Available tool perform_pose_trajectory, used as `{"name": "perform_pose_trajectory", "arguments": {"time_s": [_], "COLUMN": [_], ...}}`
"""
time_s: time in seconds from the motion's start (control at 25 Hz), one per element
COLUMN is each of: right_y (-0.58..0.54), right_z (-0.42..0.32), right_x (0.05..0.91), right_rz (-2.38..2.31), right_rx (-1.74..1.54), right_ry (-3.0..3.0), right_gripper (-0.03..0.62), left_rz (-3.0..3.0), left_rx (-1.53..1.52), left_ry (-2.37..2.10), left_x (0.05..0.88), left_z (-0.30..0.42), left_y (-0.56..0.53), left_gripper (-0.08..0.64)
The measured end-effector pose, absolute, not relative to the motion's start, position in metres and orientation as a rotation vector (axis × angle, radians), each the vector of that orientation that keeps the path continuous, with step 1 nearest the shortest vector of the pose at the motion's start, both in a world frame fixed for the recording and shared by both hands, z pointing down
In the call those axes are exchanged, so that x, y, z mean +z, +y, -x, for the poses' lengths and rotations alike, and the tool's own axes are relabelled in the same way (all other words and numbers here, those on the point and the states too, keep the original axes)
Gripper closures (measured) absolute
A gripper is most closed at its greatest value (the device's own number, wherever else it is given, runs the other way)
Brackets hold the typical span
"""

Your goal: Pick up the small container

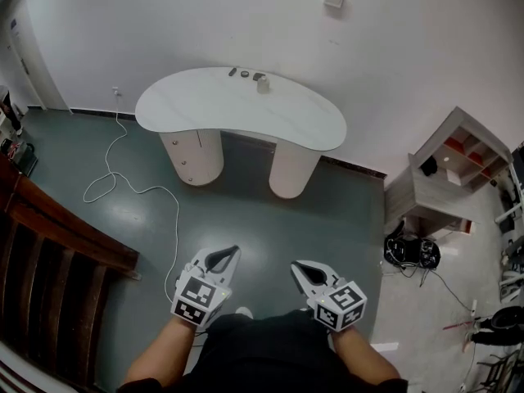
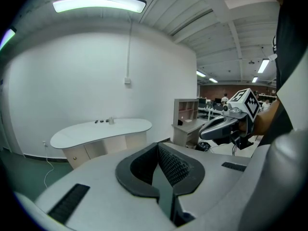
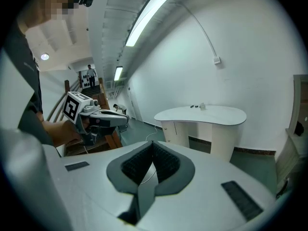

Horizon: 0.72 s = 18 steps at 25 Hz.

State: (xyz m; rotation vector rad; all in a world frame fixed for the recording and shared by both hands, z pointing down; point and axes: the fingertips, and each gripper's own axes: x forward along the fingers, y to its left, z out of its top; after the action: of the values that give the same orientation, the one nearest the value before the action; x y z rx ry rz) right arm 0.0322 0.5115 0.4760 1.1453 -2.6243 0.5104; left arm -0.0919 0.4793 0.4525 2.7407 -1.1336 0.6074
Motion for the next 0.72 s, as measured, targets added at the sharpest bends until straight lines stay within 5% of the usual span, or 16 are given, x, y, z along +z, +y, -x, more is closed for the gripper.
{"name": "perform_pose_trajectory", "arguments": {"time_s": [0.72], "right_y": [0.471], "right_z": [-0.009], "right_x": [0.489], "right_rz": [-1.153], "right_rx": [0.533], "right_ry": [-2.602], "right_gripper": [0.595], "left_rz": [-2.724], "left_rx": [0.584], "left_ry": [-1.075], "left_x": [0.471], "left_z": [0.11], "left_y": [0.453], "left_gripper": [0.544]}}
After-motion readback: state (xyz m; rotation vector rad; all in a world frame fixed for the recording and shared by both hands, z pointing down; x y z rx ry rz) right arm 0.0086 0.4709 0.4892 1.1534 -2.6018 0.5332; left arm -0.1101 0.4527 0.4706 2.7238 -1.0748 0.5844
